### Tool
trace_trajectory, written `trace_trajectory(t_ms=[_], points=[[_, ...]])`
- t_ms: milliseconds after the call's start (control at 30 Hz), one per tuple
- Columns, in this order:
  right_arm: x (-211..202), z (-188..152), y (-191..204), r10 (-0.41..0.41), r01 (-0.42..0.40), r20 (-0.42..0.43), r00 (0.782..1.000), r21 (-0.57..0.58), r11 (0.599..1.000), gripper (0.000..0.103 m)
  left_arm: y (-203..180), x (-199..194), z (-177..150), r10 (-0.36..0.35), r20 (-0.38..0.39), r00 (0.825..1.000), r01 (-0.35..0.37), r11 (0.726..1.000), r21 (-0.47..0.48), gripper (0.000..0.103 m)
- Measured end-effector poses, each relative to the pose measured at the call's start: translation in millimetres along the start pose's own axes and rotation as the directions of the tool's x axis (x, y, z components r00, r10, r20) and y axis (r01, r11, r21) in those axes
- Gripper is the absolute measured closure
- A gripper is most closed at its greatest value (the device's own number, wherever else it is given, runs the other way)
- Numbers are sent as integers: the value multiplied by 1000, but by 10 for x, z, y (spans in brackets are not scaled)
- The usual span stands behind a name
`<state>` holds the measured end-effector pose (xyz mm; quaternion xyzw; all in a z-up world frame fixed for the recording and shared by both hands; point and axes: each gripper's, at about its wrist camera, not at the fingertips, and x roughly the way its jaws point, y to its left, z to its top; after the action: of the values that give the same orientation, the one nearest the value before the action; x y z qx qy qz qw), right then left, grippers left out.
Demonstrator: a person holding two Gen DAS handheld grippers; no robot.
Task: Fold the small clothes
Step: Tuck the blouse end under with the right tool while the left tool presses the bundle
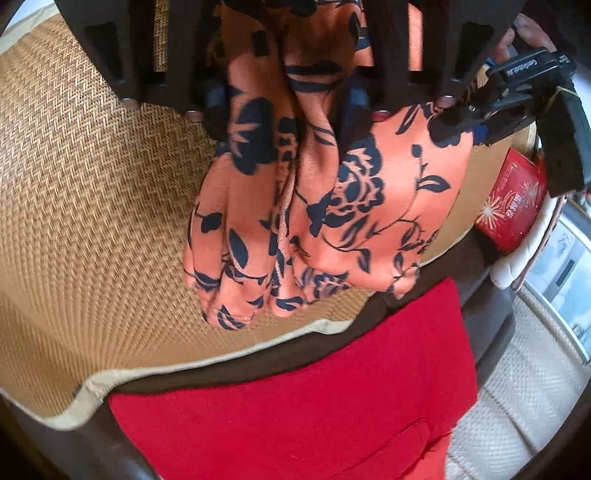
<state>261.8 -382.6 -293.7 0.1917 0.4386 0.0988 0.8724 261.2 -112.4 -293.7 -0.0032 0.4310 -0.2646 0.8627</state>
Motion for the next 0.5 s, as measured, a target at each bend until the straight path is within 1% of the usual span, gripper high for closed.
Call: trace_trajectory(t_ms=[133,167,200,233,300,333,367,400,433,467,500], points=[[-42,-14,167,-5,8,59,998,-44,999,72,17,-145,3,13,47,999,-13,1000,1,69],[-53,0,218,3,1,77,997,-49,999,77,47,-195,11,15,61,998,-14,1000,-7,70],[-81,7,245,14,-9,91,996,-52,999,79,67,-223,19,16,70,997,-15,1000,-12,70],[-88,30,313,31,-25,111,993,-58,998,81,98,-264,25,23,83,996,-22,1000,-17,70],[-60,53,401,48,-40,115,992,-72,997,82,152,-296,27,48,95,994,-46,999,-20,70],[1,62,457,46,-37,105,993,-78,996,82,182,-286,22,64,86,994,-62,998,-26,70],[78,73,497,29,-22,88,996,-80,997,82,244,-248,16,78,59,995,-76,996,-47,69],[181,85,526,-7,11,63,998,-75,997,82,308,-208,16,73,27,997,-71,995,-72,67],[204,90,525,-29,33,57,998,-75,997,82,356,-178,6,65,1,998,-65,994,-91,62],[211,120,511,-36,40,54,998,-73,997,79,384,-161,2,62,-14,998,-63,993,-100,61],[162,130,443,-28,30,50,998,-56,998,79,400,-159,0,65,-24,998,-67,992,-104,55]])
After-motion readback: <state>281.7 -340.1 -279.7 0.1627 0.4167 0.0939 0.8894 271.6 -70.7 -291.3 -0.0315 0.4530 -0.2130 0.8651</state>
